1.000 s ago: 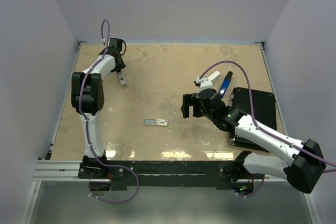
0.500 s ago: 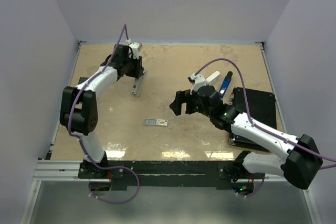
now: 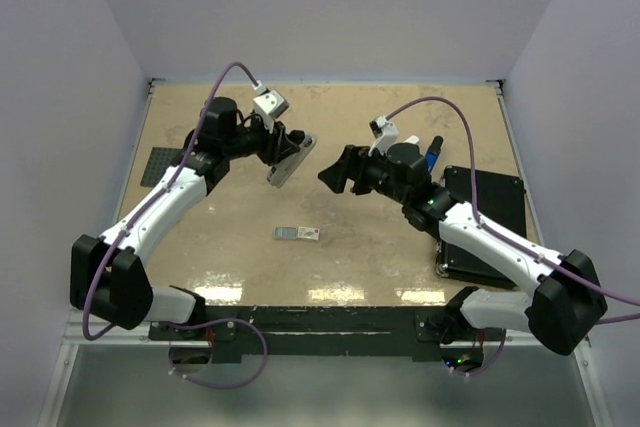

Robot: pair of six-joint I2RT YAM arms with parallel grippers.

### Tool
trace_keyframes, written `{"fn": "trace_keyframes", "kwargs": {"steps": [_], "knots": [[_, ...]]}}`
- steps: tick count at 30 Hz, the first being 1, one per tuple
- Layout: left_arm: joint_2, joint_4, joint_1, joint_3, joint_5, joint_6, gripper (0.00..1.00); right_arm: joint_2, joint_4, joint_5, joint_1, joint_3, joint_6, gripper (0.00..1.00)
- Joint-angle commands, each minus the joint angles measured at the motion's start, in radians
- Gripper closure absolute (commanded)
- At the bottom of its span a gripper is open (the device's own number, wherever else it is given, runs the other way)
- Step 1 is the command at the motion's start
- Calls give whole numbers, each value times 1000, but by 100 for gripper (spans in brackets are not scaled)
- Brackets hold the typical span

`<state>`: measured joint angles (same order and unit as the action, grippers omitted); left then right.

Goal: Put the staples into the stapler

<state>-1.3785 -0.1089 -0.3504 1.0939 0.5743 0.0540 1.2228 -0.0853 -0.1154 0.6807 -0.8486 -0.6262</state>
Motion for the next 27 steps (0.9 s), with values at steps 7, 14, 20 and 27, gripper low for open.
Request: {"fn": "trace_keyframes", "kwargs": {"steps": [7, 14, 20, 27], "knots": [[105, 140, -79, 6, 128, 23, 100, 20, -182, -87, -18, -52, -119, 20], [119, 132, -104, 21, 140, 29, 100, 26, -174, -33, -33, -41, -125, 36], [130, 115, -121, 24, 168, 41, 100, 18, -182, -23, -56, -38, -129, 52], [147, 110, -142, 41, 194, 55, 100, 32, -179, -23, -66, -50, -130, 64]]}}
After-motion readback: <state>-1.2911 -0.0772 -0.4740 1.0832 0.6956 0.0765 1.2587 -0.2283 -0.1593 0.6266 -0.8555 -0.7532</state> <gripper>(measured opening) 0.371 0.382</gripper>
